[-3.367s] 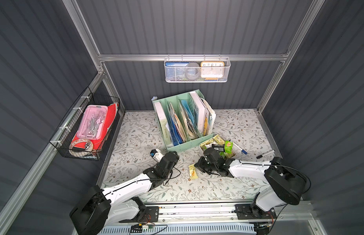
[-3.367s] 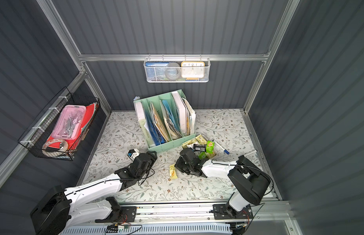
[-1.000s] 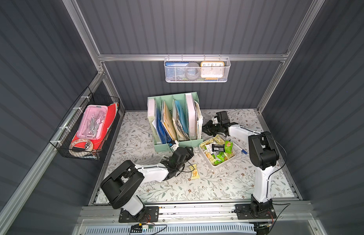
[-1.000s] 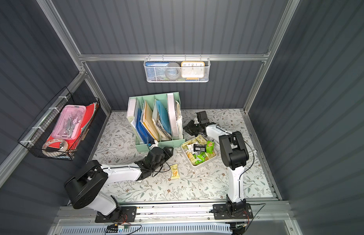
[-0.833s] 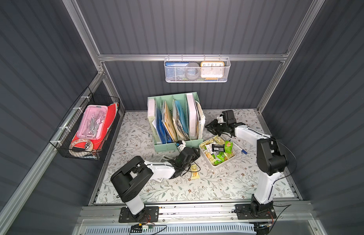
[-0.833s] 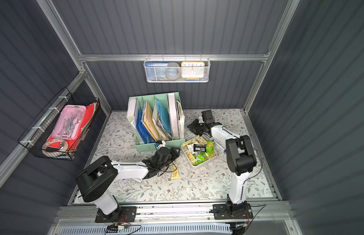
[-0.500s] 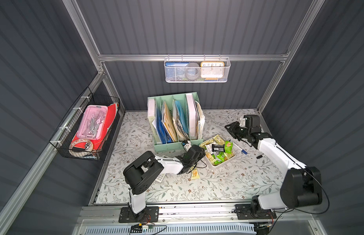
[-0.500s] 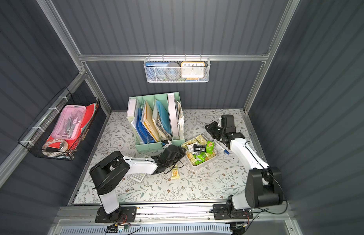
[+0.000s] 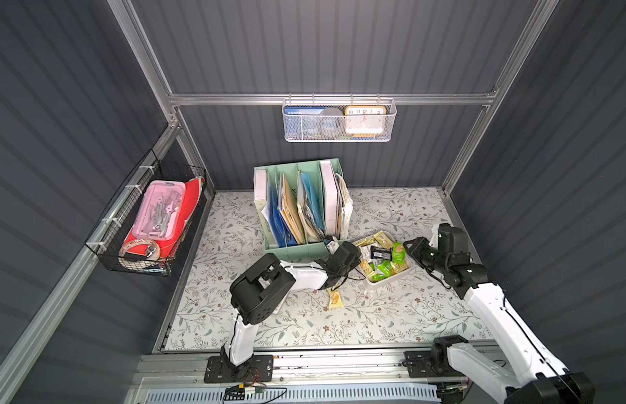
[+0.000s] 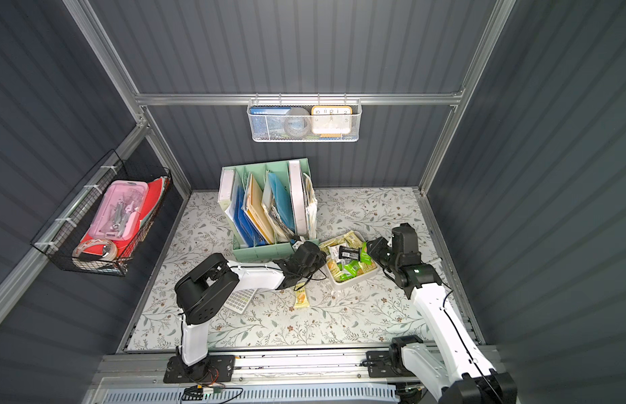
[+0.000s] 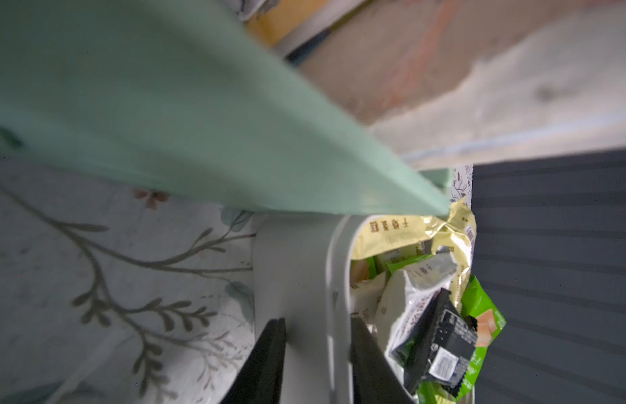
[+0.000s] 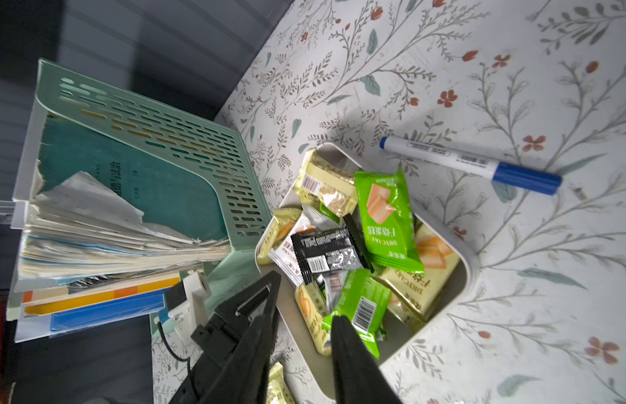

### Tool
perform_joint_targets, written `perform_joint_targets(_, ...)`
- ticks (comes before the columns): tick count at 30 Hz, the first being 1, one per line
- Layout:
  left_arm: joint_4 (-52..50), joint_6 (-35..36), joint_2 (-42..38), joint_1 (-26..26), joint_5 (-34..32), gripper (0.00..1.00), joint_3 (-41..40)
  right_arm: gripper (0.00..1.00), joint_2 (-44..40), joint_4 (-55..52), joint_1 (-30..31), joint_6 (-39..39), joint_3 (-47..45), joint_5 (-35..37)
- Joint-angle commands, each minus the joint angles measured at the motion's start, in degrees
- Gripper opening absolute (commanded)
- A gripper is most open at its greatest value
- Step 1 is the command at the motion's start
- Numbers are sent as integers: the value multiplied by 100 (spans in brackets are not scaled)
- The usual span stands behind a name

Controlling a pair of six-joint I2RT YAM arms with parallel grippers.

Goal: Take the cookies out of the storage box
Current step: Move the storage box to the center of the board.

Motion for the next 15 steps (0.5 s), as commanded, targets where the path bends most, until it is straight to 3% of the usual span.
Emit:
perform_joint_targets(1,-99,376,201,-84,60,34,340,34,-51,-509,24,-300,-129,-40)
perform_joint_targets(8,-240,984,187,-143,-103,39,658,38,480,-1019,149,-861,51,-93)
perform_joint_targets(15,-535,1316,-881,-679,-1387,47,38,49,1477,-1508,1135,-1286,717,911)
